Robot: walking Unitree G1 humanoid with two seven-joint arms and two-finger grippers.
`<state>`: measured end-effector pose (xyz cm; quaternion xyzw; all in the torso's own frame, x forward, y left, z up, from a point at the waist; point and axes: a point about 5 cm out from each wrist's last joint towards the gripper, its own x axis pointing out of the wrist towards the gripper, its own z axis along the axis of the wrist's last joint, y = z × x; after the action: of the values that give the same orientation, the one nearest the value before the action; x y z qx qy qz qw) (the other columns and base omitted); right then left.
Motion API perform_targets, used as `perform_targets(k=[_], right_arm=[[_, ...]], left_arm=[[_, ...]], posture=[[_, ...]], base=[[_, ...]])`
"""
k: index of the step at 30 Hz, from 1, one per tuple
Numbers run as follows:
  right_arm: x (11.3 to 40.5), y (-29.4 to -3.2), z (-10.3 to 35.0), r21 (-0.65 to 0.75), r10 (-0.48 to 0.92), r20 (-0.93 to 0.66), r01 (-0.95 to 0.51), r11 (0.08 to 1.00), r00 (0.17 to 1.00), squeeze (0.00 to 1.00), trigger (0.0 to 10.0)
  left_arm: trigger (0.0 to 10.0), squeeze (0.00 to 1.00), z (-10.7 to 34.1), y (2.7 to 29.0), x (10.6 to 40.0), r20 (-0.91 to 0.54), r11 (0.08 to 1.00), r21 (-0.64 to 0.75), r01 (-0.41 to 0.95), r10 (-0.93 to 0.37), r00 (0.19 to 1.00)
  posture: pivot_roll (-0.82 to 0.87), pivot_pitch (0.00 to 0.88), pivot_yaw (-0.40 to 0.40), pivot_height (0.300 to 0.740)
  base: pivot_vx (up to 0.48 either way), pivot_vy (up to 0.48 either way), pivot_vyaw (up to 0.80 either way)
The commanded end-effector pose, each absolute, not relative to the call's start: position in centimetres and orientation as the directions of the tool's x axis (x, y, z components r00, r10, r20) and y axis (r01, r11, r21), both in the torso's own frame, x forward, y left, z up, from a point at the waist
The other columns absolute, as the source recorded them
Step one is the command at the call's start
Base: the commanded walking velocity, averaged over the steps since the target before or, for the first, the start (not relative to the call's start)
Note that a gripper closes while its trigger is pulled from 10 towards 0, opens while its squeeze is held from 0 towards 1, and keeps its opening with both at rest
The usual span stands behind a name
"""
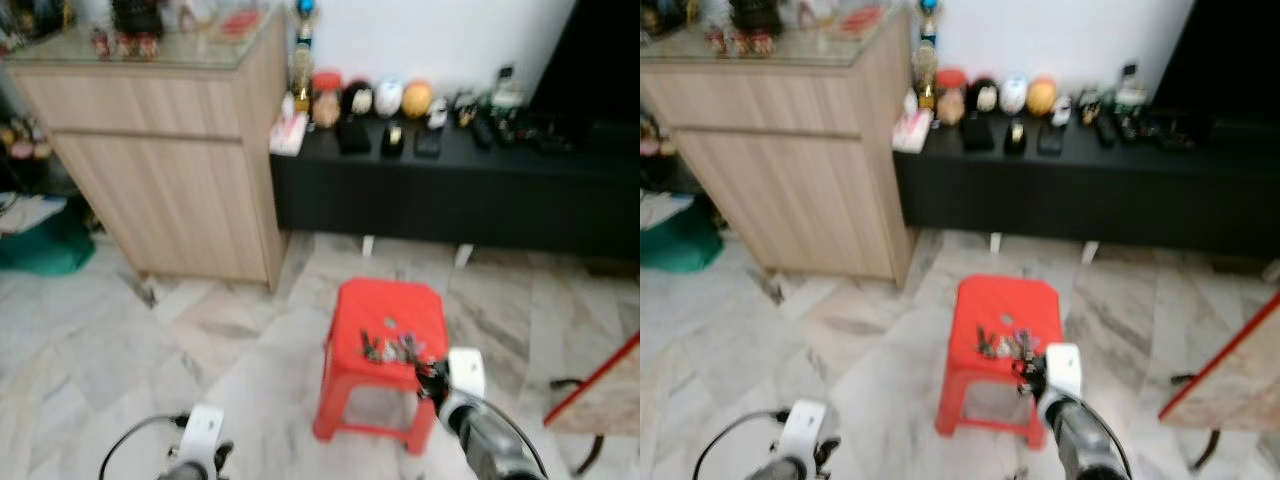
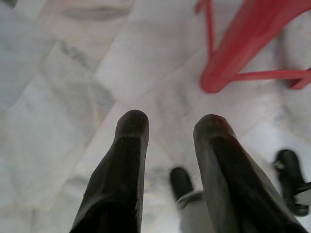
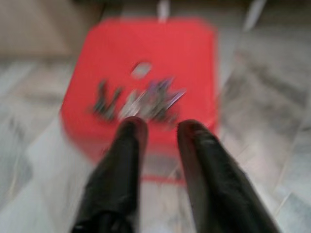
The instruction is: Hang keys on a hook
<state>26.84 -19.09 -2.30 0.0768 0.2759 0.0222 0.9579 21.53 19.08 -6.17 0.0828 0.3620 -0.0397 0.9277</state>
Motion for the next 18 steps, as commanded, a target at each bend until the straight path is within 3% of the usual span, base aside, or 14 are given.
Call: perform_targets(k=[1, 18], right_arm=[[27.1, -18.7, -2.0, 0.199, 0.061, -0.492, 0.044, 0.979, 0.869, 1.00, 10.0], [23.8, -19.8, -4.4, 0.194, 0.047, -0.570, 0.079, 0.978, 0.820, 1.00, 10.0]], left_arm=[[10.0, 0.00, -5.7, 19.7, 22.0, -0.655, 0.982, 0.134, 0.131, -0.012, 0.756], [10.0, 0.00, -5.6, 19.5, 21.9, -0.615, 0.992, 0.109, 0.069, 0.012, 0.789]], posture=[[-0.03, 0.000, -0.028, 0.740], [-0.03, 0.000, -0.054, 0.740]], base=[[0.000, 0.000, 0.00], [0.000, 0.000, 0.00]])
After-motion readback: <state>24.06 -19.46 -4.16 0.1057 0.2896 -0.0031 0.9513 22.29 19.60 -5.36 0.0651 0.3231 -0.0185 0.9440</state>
